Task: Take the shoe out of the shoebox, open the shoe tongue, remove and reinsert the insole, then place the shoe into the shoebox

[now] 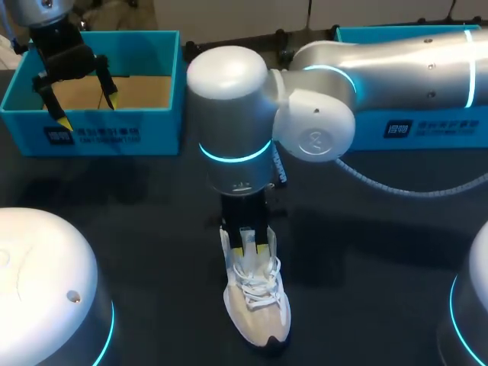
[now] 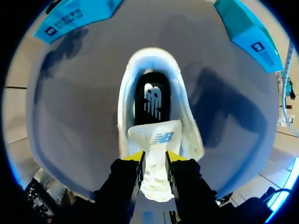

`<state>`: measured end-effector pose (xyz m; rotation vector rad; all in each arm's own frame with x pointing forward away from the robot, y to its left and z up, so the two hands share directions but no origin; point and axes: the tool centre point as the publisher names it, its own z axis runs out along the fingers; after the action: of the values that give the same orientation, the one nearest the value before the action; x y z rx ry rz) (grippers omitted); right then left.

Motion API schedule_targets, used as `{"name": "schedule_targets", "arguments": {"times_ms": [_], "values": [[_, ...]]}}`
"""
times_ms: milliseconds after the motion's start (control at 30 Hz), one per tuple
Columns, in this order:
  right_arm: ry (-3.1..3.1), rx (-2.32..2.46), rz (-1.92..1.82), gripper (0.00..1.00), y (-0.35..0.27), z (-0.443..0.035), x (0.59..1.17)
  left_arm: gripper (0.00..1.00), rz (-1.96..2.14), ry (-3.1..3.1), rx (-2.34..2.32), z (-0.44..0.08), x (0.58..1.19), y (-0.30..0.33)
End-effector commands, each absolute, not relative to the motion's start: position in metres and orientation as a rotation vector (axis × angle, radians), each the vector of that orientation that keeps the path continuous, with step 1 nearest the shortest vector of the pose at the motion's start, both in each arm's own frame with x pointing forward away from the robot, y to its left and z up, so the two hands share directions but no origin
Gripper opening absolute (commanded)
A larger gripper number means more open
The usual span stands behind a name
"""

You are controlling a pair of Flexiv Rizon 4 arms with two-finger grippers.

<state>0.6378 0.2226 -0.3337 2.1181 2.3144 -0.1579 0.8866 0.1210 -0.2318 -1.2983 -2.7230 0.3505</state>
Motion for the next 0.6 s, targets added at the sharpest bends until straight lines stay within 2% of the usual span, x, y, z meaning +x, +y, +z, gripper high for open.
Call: {"name": "schedule_targets", "arguments": {"times_ms": [33,233,433,533,600], "values": [[2.33,2.088,-0.148,0.29,0.223,-0.324,0.638,1.0,0.346,-2.722,-1.299,-0.231,0.887,0.121],[2.419,2.008,-0.111,0.31,0.225,-0.341,0.656,1.0,0.346,-2.722,-1.299,-0.231,0.887,0.121],[2.457,1.997,-0.102,0.29,0.222,-0.353,0.667,1.0,0.346,-2.722,-1.299,-0.231,0.887,0.121],[2.446,1.994,-0.114,0.34,0.222,-0.343,0.663,1.0,0.346,-2.722,-1.299,-0.231,0.887,0.121],[2.441,1.943,-0.116,0.36,0.219,-0.32,0.657,1.0,0.346,-2.722,-1.299,-0.231,0.887,0.121]]}}
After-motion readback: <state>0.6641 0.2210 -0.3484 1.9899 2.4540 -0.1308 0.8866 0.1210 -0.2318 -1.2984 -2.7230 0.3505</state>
